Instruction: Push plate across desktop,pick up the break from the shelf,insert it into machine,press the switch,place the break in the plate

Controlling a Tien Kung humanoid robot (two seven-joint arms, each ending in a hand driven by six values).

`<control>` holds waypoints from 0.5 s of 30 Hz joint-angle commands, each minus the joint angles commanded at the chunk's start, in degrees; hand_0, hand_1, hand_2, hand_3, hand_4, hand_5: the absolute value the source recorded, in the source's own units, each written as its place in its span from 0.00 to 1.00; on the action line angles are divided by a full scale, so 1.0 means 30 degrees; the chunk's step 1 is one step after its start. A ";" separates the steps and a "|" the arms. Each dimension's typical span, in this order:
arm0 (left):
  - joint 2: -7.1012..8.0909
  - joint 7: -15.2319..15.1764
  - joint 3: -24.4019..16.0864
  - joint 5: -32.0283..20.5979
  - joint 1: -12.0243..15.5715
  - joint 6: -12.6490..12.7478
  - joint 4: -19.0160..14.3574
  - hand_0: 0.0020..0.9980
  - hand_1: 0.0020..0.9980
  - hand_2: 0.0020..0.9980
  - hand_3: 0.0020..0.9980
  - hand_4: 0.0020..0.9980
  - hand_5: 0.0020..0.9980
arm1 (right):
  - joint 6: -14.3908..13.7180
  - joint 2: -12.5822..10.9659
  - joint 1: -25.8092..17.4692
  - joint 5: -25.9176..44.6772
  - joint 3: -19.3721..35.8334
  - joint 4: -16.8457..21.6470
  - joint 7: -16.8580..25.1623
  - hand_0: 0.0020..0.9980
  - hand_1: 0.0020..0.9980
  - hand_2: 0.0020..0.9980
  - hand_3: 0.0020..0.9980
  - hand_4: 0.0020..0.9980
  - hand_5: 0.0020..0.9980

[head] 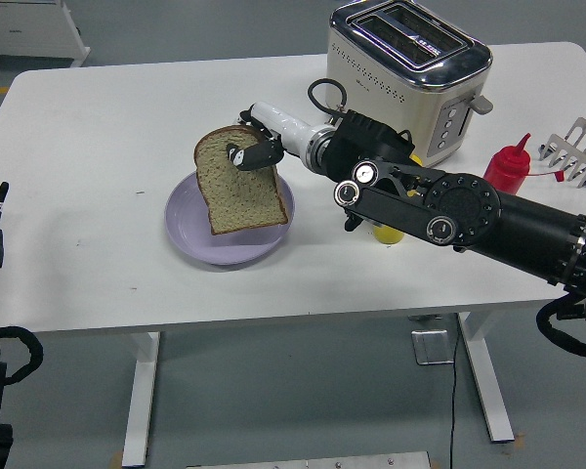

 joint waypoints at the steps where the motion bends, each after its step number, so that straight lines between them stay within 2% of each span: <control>1: 0.0000 -0.0002 -0.0001 -0.0003 -0.0011 0.0001 -0.0001 0.83 0.90 0.90 0.79 0.63 1.00 | -0.0014 0.0000 -0.0024 0.0127 0.0046 -0.0105 0.0006 0.30 0.40 0.45 0.50 0.26 0.15; 15: -0.0009 -0.0012 -0.0074 0.0001 -0.0063 -0.0002 0.0050 0.83 0.90 0.90 0.79 0.63 1.00 | -0.0382 0.0000 -0.0018 0.0786 -0.0136 -0.0887 0.0029 0.31 0.41 0.45 0.50 0.26 0.15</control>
